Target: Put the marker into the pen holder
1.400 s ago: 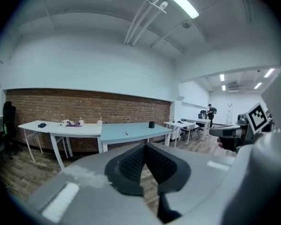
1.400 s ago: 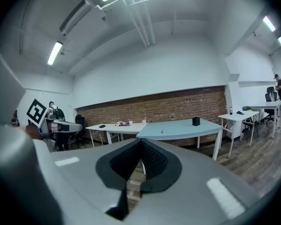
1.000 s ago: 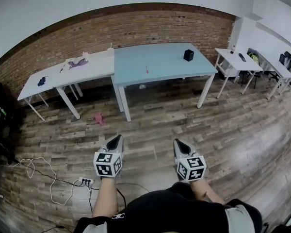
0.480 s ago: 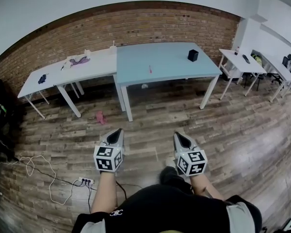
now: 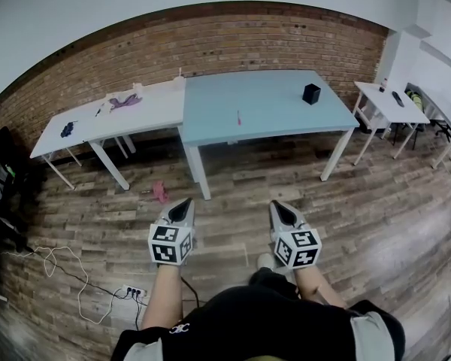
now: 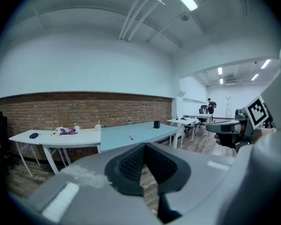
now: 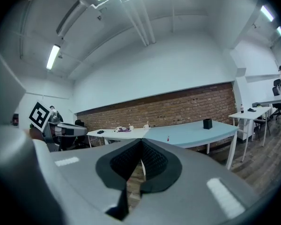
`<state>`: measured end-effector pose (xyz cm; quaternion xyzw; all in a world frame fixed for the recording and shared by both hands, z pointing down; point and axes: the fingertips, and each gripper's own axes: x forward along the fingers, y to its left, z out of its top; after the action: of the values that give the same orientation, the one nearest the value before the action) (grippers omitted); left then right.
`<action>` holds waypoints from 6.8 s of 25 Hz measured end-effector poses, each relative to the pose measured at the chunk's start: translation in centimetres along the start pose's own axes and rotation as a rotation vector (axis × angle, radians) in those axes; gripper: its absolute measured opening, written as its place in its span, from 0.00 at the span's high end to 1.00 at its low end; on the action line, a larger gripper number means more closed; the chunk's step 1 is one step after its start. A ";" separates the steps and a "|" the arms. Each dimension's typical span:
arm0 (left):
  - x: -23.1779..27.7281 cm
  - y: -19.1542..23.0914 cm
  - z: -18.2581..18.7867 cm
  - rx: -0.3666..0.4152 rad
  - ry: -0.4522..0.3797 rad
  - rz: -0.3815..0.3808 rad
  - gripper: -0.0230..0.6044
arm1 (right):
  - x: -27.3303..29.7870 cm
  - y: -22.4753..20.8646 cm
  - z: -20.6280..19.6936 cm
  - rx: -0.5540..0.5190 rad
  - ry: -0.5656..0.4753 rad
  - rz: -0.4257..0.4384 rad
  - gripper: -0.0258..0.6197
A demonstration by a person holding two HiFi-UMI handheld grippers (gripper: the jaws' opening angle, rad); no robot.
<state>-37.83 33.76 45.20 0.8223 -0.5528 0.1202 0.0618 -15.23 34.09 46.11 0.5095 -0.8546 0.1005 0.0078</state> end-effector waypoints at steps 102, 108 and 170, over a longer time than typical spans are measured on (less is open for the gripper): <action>67.5 15.2 2.1 0.000 0.471 -0.248 0.69 | 57.3 -36.3 7.5 -0.201 0.364 0.064 0.95; 67.9 12.4 -2.4 -0.035 0.558 -0.221 0.66 | 56.3 -38.1 6.6 -0.222 0.402 0.082 0.95; 67.3 23.1 14.7 -0.031 0.019 -0.103 0.86 | 55.1 -36.0 6.0 -0.198 0.353 -0.118 0.95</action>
<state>-33.04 -38.66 48.22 0.8475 -0.5108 0.1161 0.0859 -9.74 -31.46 52.48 0.5300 -0.8142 0.1033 0.2132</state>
